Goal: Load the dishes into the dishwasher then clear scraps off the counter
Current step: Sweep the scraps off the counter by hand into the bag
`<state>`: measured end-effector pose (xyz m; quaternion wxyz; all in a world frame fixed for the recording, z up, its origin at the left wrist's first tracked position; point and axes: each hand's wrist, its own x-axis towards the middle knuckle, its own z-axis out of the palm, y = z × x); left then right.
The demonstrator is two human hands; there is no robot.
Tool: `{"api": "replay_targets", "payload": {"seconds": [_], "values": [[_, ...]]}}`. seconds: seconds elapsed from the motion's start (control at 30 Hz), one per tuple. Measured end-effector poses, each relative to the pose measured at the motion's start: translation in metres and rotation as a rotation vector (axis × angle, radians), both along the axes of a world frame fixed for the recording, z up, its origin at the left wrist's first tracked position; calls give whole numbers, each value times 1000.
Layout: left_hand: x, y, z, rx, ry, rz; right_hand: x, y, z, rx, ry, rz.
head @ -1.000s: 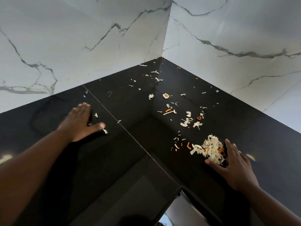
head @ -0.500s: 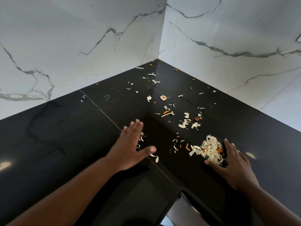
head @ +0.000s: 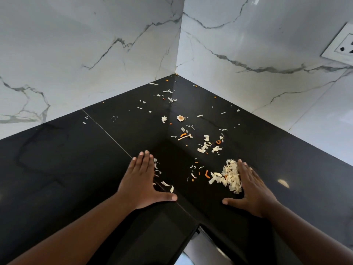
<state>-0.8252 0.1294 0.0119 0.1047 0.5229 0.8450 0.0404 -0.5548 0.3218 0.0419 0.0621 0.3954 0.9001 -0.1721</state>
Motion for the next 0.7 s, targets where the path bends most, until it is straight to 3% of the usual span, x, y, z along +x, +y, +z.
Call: {"api": "replay_targets", "payload": {"seconds": [0.47,0.7], "values": [[59,112,1,11,-45,-183,-37,33,-7,58,31,422],[58,127,8,204,-208,-7,-87,60,-16,6,218,441]]}}
